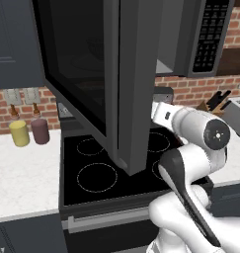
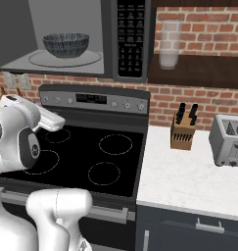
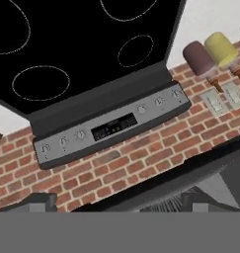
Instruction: Open the microwave, place the bowl with waffle inside the microwave, then close the microwave door and turn it on.
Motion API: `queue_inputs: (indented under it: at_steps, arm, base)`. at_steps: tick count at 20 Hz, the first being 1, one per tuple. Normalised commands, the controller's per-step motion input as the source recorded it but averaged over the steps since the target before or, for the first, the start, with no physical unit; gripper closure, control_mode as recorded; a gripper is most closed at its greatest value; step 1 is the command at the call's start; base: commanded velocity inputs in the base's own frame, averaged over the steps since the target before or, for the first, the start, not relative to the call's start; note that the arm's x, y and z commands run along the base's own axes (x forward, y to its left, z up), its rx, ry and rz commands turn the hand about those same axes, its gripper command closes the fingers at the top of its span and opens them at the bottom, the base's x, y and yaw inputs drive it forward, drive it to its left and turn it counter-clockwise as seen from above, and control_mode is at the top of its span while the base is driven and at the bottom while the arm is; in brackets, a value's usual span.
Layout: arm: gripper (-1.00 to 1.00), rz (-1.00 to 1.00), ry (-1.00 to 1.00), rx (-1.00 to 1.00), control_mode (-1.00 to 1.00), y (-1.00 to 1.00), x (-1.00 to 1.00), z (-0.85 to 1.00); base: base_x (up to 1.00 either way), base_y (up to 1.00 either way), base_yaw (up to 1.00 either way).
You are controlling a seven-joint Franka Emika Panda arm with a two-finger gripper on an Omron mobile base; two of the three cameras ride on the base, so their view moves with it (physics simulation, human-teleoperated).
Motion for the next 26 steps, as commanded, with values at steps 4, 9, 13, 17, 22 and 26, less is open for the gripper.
queue_inputs:
  at_steps: [4, 9, 13, 17, 22, 26]
  arm:
    - [-1.00, 0.00, -0.25, -0.18, -1.00, 0.42, 0.00, -0.05]
    - [-1.00, 0.00, -0.17, -0.23, -1.00, 0.16, 0.01, -0.31]
    - [-1.00, 0.00, -0.11, -0.27, -1.00, 0.00, 0.07, -0.45]
    - [-1.00, 0.00, -0.10, -0.25, -1.00, 0.03, 0.13, -0.46]
    - [-1.00, 0.00, -0.21, -0.06, -1.00, 0.00, 0.01, -0.43]
    - [-1.00, 0.00, -0.27, 0.00, -1.00, 0.23, 0.00, -0.28]
  base:
    - [0.00, 0.00, 0.00]
    - [0.00, 0.00, 0.00]
    - [0.00, 0.00, 0.00]
    - [0.00, 0.00, 0.00]
    - [0.00, 0.00, 0.00]
    - [0.00, 0.00, 0.00]
